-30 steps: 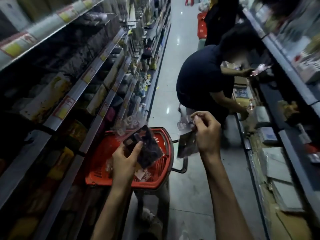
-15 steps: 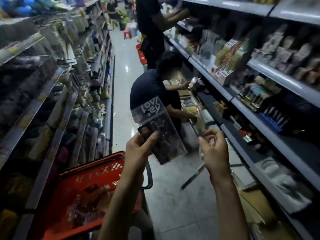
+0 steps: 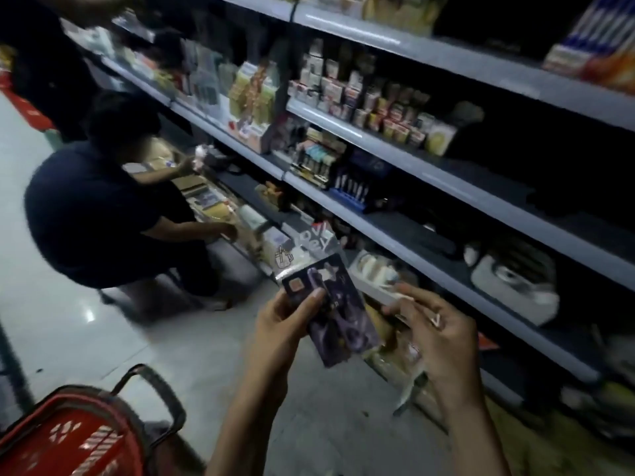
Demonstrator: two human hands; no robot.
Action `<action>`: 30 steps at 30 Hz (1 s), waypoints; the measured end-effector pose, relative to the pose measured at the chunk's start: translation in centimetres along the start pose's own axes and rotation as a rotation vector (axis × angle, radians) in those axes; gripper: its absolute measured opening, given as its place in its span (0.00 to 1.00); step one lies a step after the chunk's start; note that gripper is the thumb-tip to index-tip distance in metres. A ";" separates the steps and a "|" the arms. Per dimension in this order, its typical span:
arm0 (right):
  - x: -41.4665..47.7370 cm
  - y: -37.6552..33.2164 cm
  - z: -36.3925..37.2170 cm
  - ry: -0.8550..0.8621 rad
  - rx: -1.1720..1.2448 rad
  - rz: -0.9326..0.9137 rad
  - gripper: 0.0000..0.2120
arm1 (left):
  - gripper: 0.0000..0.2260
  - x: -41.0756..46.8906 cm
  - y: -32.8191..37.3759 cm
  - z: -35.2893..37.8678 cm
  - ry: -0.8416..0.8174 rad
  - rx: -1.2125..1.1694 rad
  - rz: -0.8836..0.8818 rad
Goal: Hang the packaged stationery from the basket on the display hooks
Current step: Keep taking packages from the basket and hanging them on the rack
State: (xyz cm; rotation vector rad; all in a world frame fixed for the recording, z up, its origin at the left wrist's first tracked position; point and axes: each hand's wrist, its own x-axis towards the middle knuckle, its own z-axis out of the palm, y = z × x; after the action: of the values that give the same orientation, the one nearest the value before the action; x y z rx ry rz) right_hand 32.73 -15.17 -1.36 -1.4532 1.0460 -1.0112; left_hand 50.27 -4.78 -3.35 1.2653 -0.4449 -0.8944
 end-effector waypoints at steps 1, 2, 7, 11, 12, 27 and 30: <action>-0.3 0.2 -1.2 0.034 -0.017 -0.006 0.06 | 0.10 0.0 -0.3 1.0 -0.041 -0.001 -0.012; -0.8 0.4 -2.3 0.066 -0.033 -0.013 0.06 | 0.10 0.1 -0.6 2.1 -0.083 0.009 -0.021; -2.8 1.3 -9.9 0.289 -0.075 0.031 0.05 | 0.09 -0.6 -2.1 9.0 -0.274 0.081 -0.055; -4.6 0.9 -16.2 0.447 -0.094 0.004 0.10 | 0.08 -2.5 -3.4 15.9 -0.435 0.143 -0.074; -5.0 0.8 -17.9 0.483 -0.106 -0.002 0.15 | 0.08 -3.2 -3.9 17.8 -0.478 0.158 -0.070; -10.7 1.5 -44.5 0.622 -0.141 0.007 0.06 | 0.08 -15.7 -12.3 44.0 -1.064 0.359 0.042; -11.0 1.9 -47.9 0.657 -0.146 -0.022 0.06 | 0.09 -17.0 -13.1 47.3 -1.076 0.378 0.024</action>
State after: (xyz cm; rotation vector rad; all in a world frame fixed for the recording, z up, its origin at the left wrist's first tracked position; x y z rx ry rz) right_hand -16.36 -17.11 1.42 -1.2674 1.5959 -1.5057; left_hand 1.25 -21.55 0.57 1.0052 -1.5238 -1.4829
